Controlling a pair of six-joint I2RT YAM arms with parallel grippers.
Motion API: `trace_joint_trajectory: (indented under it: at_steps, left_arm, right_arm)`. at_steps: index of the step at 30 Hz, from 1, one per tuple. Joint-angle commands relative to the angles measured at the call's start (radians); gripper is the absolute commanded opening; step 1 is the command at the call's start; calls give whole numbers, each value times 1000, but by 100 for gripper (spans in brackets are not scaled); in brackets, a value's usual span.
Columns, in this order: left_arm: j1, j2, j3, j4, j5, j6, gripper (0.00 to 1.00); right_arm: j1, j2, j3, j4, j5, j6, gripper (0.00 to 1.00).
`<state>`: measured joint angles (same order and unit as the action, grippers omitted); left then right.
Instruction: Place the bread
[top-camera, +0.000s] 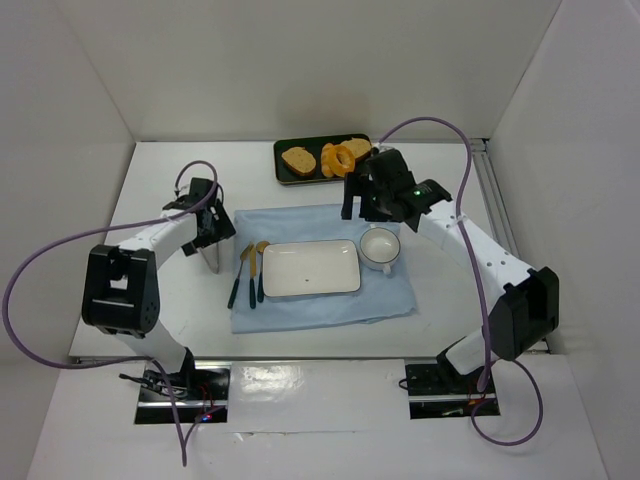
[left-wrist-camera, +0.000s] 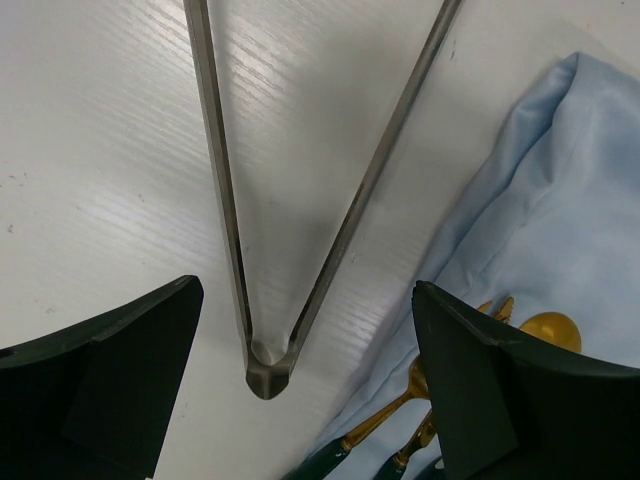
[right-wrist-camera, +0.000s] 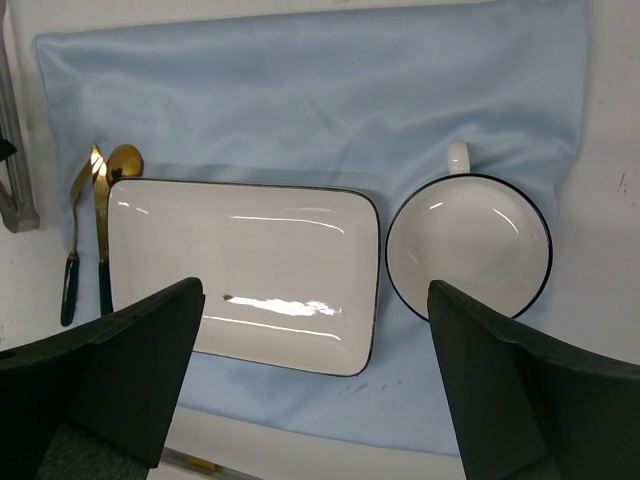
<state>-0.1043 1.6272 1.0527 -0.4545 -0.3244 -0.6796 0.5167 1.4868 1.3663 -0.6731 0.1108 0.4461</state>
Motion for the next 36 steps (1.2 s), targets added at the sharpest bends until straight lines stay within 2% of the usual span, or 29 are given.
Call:
trace_joint_trajectory:
  at_steps: [1,17,28,30,31,33,34,36]
  left_arm:
    - [17,28,36,23,4,23,100]
    - [45,188,121,42,4,60,100]
    - [101,295,182,51,13,103,100]
    - [110,304,182,51,44,112,96]
    - [110,304,182,62,54,112,87]
    - [110,304,182,62,76,121,80]
    - [110,304,182,62,76,121,72]
    - [110,313,173,62,100,132,67]
  right_arm:
    - [-18,-46,-7,46,-19,-18,100]
    - [-57,-37,4,35,-28,-27,100]
    - [-86,-37,-6,26,-28,-27,100]
    - [-86,-37,-6,26,-28,-27,100]
    - [-86,-37,-6,26,-28,-27,100]
    - [-96,-37,-6,35,-28,-27,100]
    - [-96,-37,-6,35,-28,-18,100]
    - [-96,-28,-6,35,-28,-18,100]
